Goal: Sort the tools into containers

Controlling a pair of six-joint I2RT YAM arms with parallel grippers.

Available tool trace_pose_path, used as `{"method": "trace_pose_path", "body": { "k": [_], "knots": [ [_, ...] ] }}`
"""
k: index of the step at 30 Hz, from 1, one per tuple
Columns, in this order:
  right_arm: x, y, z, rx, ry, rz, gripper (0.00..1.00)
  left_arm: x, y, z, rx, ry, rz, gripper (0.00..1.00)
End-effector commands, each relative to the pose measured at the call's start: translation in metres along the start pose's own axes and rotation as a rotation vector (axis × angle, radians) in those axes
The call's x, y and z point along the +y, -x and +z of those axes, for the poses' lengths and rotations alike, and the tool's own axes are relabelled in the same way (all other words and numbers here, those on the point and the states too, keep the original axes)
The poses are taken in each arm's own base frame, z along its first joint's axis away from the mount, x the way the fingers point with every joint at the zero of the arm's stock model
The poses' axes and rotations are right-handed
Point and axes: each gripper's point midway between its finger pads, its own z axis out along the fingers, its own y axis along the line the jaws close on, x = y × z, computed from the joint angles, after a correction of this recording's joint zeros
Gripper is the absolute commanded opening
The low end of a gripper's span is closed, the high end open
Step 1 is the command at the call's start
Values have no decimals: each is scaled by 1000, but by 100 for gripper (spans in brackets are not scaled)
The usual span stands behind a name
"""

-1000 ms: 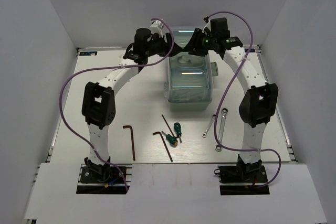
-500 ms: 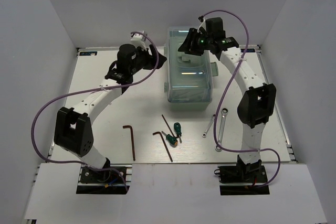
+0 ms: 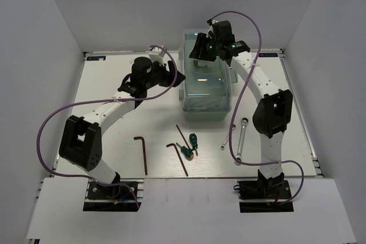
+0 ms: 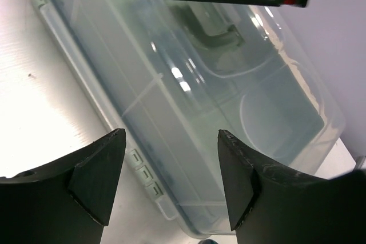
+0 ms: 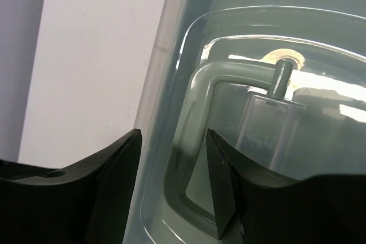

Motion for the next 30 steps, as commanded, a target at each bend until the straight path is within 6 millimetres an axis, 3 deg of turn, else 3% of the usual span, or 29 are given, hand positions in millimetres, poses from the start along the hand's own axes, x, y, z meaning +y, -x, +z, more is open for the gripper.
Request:
{"method": "trace_pose_path", "body": {
  "k": [1,6,9,13,17,25,30],
  "knots": [
    [-19,-1,2,-7,-139,-42,55,-14,11,-3,-39,-63,62,75],
    [-9,-15,9,43,-73,-6,52,-21,20,-3,-59,-91,92,75],
    [3,-23,13,73,-4,15,51,-18,11,6,-18,-104,89,75],
    [18,-22,8,90,91,50,48,-19,9,13,-3,-122,87,75],
    [35,-9,-3,66,178,56,46,-20,13,14,-21,-128,94,75],
    [50,8,-21,42,268,81,44,-41,66,6,-142,-151,150,75],
    [51,10,-25,44,290,98,42,-43,75,14,-153,-164,157,75]
  ]
}}
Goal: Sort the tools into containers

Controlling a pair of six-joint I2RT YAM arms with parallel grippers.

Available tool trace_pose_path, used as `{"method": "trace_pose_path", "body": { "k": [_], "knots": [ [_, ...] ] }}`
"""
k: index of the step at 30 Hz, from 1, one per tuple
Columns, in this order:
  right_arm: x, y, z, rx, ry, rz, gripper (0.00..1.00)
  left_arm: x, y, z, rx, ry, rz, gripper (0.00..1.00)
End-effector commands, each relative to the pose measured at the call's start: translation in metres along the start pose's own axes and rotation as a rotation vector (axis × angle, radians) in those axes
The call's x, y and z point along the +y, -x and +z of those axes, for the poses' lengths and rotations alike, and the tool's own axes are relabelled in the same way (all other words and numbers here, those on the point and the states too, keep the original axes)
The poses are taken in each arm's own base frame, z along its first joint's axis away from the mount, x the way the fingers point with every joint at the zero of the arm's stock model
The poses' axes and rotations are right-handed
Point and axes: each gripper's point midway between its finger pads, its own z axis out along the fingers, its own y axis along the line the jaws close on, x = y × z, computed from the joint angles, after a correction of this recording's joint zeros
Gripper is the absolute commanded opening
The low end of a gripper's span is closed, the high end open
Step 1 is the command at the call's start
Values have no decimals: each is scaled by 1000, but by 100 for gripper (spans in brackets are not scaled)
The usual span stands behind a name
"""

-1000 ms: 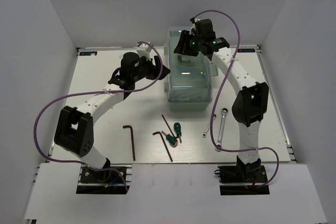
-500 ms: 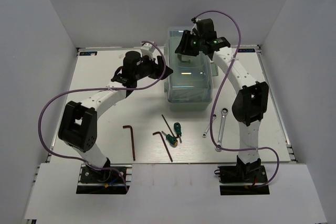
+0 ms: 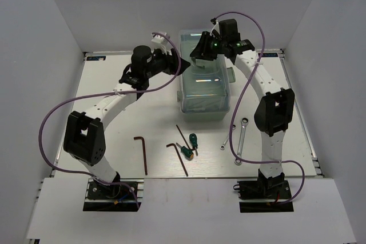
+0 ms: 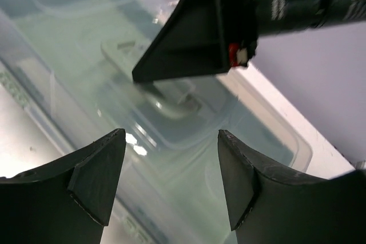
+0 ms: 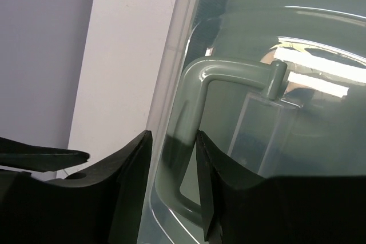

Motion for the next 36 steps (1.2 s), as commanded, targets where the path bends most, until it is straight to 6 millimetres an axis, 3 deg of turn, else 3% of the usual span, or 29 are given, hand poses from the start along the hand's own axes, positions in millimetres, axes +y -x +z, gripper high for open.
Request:
{"method": "trace_pose_path", "body": {
  "k": [1,7,9,11,16,20,28,30,33,36],
  "knots": [
    [40,5,-14,1,148,-3,42,-11,28,4,-55,-37,42,75],
    [41,9,-18,-5,164,11,42,-3,13,20,-9,-43,5,75],
    [42,11,-19,-8,171,12,42,-3,16,25,-12,-55,9,75],
    [42,12,-19,-9,174,17,42,-3,2,32,21,-63,-14,75],
    [41,12,-18,-9,176,23,42,-2,-6,41,43,-66,-22,75],
    [42,12,-18,-5,183,25,41,2,-4,51,47,-55,-34,75],
    [43,11,-17,0,193,27,41,1,-23,74,136,-43,-77,72],
    [43,11,-18,-2,196,27,41,9,-37,78,178,-18,-106,70],
    [38,16,-24,-16,157,-22,59,11,-41,82,189,14,-109,64],
    [26,32,-35,-76,32,-123,67,14,-43,83,194,30,-121,60]
  ]
}}
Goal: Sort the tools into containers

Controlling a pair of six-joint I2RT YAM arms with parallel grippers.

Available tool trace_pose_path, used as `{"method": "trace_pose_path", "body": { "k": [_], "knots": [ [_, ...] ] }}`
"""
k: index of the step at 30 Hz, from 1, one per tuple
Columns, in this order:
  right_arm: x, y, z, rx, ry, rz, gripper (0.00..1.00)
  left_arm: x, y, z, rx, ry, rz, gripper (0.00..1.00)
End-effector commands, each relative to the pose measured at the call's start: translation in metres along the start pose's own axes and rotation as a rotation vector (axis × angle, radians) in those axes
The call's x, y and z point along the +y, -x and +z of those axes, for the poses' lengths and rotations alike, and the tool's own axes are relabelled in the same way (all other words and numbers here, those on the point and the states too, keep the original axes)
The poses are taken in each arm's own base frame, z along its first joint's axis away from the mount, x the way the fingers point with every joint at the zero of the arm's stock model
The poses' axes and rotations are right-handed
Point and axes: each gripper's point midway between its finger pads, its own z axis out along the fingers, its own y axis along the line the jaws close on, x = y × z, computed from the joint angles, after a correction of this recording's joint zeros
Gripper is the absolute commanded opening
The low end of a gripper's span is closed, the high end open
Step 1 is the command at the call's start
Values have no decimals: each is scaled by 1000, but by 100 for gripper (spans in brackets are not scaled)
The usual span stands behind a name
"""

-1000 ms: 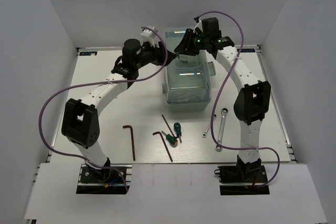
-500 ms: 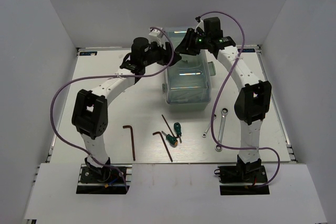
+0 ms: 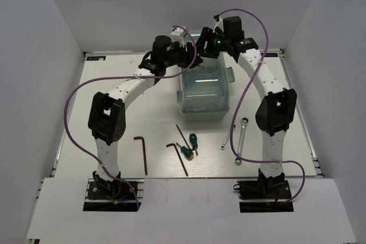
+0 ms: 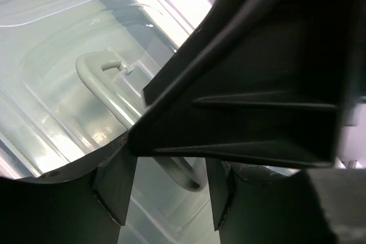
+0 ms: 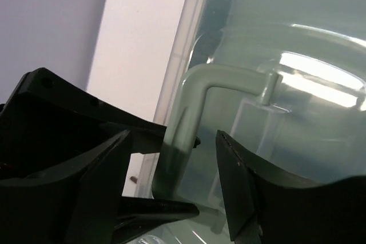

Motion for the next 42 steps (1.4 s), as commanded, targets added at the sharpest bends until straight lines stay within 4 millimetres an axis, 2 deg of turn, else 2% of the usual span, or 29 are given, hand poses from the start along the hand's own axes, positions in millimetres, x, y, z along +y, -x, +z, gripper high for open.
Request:
{"method": "trace_pose_path", "body": {
  "k": [1,2,4,5,6,7,8,9,10,11,12,13,14,15,16,17,18,19,21,22,25,28,39,41,42],
  "knots": [
    [22,36,-38,-118,-82,-223,67,9,-18,2,70,62,-53,58],
    [16,38,-45,-123,-128,-238,68,13,-21,4,78,77,-58,58],
    [-1,59,-70,-210,-300,-332,68,13,-17,3,73,86,-66,56],
    [-1,68,-83,-251,-340,-357,66,13,-23,7,82,91,-66,55],
    [-34,71,-93,-274,-506,-373,66,11,-19,7,74,88,-63,55],
    [-39,75,-102,-288,-548,-409,66,12,-16,7,69,98,-76,53],
    [-49,87,-119,-324,-600,-429,65,16,-22,8,81,114,-93,52],
    [-79,72,-119,-283,-680,-407,65,16,-21,10,79,113,-92,52],
    [-85,70,-127,-285,-688,-379,65,16,-18,10,75,122,-101,52],
    [-105,55,-124,-239,-706,-348,65,20,-22,12,78,135,-114,50],
    [-130,56,-138,-234,-719,-289,65,18,-15,12,65,130,-109,50],
    [-154,24,-131,-148,-698,-234,65,19,-17,14,73,133,-112,49],
    [-162,24,-135,-168,-642,-150,65,19,-22,18,79,142,-122,48],
    [-179,20,-143,-166,-628,-97,65,17,-18,18,76,140,-121,42],
    [-186,-7,-133,-91,-500,-5,67,15,-13,18,66,137,-126,37],
    [-193,-10,-129,-86,-459,34,67,19,-21,20,84,145,-134,32],
    [-211,-16,-130,-67,-435,87,68,19,-18,22,78,142,-131,23],
    [-203,-28,-118,-13,-281,103,71,15,-10,22,65,137,-135,19],
    [-213,-37,-110,21,-211,116,71,17,-11,24,65,137,-136,10],
    [-208,-39,-108,30,-159,114,72,17,-11,24,65,137,-136,10],
    [-213,-41,-97,29,-92,115,72,15,-8,24,64,136,-135,7],
    [-206,-35,-89,25,2,129,71,15,-8,24,64,136,-135,6],
    [-212,-30,-85,-8,54,204,66,14,-10,23,74,132,-148,5],
    [-217,-35,-78,12,54,226,65,14,-10,23,74,132,-148,4],
    [-217,-29,-77,5,46,223,63,14,-10,23,74,132,-148,4]
  ]
}}
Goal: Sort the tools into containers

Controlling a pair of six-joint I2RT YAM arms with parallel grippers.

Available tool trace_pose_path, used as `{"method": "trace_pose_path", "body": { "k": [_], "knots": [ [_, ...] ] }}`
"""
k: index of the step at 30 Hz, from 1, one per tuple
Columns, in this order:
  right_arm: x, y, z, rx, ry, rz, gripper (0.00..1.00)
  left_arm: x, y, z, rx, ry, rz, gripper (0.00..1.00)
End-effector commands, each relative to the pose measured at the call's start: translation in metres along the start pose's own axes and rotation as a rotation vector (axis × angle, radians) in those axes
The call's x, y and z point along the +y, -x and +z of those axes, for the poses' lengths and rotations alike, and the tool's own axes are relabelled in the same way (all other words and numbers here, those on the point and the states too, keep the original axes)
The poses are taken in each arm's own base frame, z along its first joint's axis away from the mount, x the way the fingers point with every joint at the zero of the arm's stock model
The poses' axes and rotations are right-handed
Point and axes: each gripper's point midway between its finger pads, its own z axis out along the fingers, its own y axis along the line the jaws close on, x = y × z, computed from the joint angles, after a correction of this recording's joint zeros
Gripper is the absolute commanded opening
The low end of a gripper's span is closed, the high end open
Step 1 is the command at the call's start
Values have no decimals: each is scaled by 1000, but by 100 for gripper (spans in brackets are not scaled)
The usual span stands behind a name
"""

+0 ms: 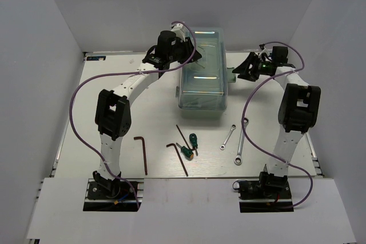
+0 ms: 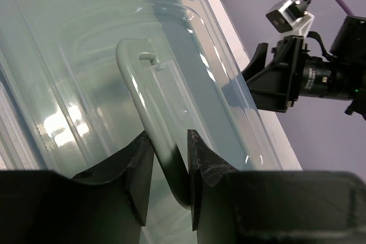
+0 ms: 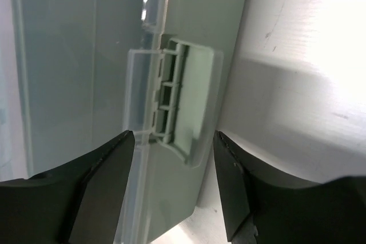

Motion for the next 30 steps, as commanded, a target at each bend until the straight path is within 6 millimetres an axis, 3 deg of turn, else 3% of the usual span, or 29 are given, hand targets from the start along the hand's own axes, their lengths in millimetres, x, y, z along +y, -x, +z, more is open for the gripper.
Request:
{"method": "trace_pose_path", "body": {
  "k": [1,6,12,15,18,19,20,27,30],
  "knots": [
    [-4,7,9,6,21,16,63,-1,-14,4,40,2,41,4],
    [-14,8,15,12,13,33,62,-7,-6,3,27,-15,38,4],
    [-15,4,26,39,85,71,48,-3,-14,8,48,-14,32,4],
    [-11,5,28,42,131,67,37,-8,-11,7,45,-26,14,3],
    [-4,6,27,51,206,65,18,-11,-5,11,38,-40,19,0],
    [-2,9,27,44,226,52,5,-11,-4,13,36,-42,20,0],
    [0,13,27,30,243,40,0,-13,-2,12,37,-41,19,0],
    [-11,21,21,12,141,-7,0,-20,26,7,-16,-9,29,0],
    [-15,24,16,7,104,-36,0,-12,35,1,-34,33,43,0]
  ]
}}
